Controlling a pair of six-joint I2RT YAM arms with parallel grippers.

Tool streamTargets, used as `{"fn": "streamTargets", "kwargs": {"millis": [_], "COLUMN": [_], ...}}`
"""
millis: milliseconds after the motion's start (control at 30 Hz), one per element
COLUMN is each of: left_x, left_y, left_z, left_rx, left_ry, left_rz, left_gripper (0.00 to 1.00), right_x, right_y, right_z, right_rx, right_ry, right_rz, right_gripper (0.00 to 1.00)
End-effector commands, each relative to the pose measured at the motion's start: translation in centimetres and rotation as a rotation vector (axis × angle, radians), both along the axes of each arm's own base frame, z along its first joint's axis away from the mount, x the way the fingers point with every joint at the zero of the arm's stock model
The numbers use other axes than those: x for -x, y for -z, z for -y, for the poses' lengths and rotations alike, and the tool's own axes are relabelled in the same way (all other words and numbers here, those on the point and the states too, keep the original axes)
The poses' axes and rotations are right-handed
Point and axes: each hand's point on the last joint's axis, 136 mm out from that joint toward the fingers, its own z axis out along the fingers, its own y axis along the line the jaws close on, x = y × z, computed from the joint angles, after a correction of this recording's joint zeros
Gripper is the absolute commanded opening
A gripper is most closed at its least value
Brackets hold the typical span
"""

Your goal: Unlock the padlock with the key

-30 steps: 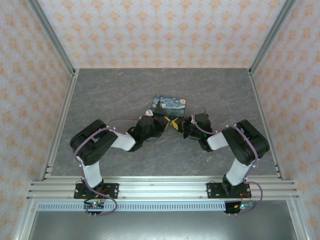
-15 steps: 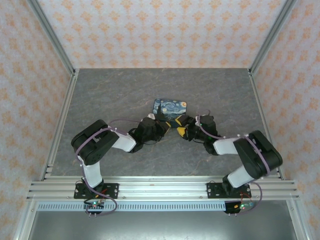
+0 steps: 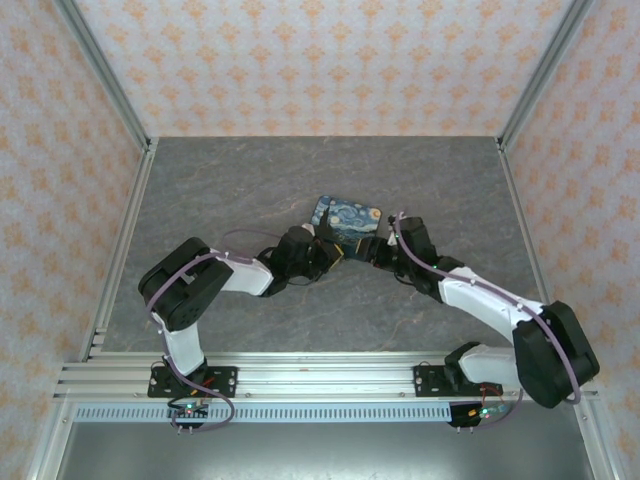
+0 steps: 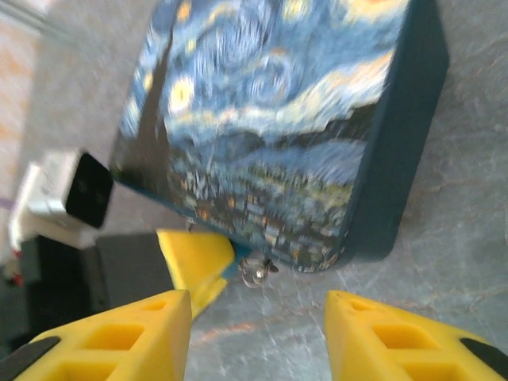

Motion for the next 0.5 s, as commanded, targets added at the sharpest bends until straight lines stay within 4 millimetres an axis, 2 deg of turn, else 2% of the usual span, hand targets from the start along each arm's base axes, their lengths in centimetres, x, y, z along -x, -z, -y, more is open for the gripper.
{"fn": "streamTargets", "kwargs": {"millis": [0,200,467], "left_x": [0.5,0.7,0.7], "left_y": [-1.2,-1.7,-1.6], "left_z": [0.6,1.0,1.3], "left_rx": [-0.01,-0.018,-0.016], "left_ry": [0.07,0.103,0.12], "left_rz": [-0.005,-0.016,-0.026], "left_gripper": [0.0,0.0,0.0], "right_x": [1.3,1.4,1.0], "right_y": [1.7,2.8,3.4], "right_z": [-0.2,-0.8,-2.0], "right_rx": [0.239,0.387,0.436], "right_ry": [-0.135,-0.208,-0.262], "right_rz": [0.046,0.117,0.134], "right_gripper": [0.46,0.46,0.45]}}
